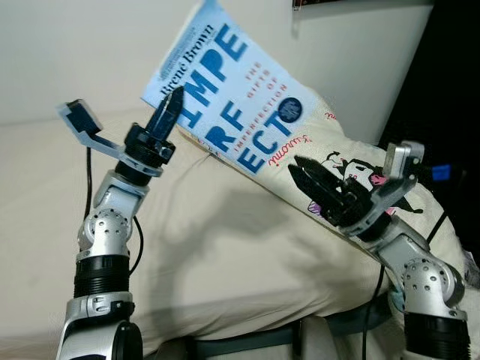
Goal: Clean up the room
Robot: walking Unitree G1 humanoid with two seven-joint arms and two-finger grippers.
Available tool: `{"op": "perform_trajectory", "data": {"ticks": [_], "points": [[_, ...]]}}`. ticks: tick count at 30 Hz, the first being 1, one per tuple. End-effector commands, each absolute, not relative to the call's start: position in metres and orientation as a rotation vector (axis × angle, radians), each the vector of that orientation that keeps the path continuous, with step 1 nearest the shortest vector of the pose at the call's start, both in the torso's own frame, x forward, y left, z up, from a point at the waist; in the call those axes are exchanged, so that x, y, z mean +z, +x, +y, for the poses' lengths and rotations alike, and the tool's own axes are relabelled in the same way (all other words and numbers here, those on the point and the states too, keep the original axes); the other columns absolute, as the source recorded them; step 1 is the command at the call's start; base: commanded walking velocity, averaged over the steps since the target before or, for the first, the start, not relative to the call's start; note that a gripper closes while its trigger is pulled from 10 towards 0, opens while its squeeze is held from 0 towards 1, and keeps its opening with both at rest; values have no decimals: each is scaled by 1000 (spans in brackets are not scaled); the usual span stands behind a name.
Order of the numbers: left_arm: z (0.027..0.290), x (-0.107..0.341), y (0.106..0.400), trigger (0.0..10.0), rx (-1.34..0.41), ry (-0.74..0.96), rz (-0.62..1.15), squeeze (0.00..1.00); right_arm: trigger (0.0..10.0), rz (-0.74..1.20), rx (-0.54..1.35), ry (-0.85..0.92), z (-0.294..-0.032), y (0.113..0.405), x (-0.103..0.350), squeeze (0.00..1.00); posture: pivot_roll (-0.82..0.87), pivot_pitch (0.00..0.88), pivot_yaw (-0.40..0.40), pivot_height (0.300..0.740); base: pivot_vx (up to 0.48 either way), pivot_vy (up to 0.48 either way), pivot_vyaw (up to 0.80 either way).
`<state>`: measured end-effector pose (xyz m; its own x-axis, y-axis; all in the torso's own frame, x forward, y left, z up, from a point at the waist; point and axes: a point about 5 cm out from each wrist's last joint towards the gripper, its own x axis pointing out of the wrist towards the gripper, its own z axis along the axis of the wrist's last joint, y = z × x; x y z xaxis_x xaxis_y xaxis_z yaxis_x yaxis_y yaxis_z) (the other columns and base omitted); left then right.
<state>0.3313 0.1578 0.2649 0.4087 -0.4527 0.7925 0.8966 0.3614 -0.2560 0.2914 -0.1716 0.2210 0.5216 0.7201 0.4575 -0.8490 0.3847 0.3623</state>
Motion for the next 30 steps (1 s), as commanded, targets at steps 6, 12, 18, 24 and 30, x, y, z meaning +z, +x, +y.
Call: {"op": "perform_trajectory", "data": {"ticks": [6,12,18,24,30], "points": [[154,268,318,0,-1092,-765,-712,0,10000,-282,912,689,-175,301,225,0,-135,66,67,580,0,0,0],[159,274,306,0,-1202,-780,-737,0,10000,-235,860,721,-176,301,216,0,-134,70,68,580,0,0,0],[157,275,298,0,-1276,-791,-738,0,10000,-223,857,731,-175,300,213,0,-135,72,67,580,0,0,0],[151,269,290,0,-1362,-773,-687,0,10000,-244,1057,726,-167,280,221,0,-135,74,68,580,0,0,0],[150,267,290,0,-1361,-783,-672,0,10000,-238,1151,740,-163,269,222,0,-138,74,69,580,0,0,0]]}}
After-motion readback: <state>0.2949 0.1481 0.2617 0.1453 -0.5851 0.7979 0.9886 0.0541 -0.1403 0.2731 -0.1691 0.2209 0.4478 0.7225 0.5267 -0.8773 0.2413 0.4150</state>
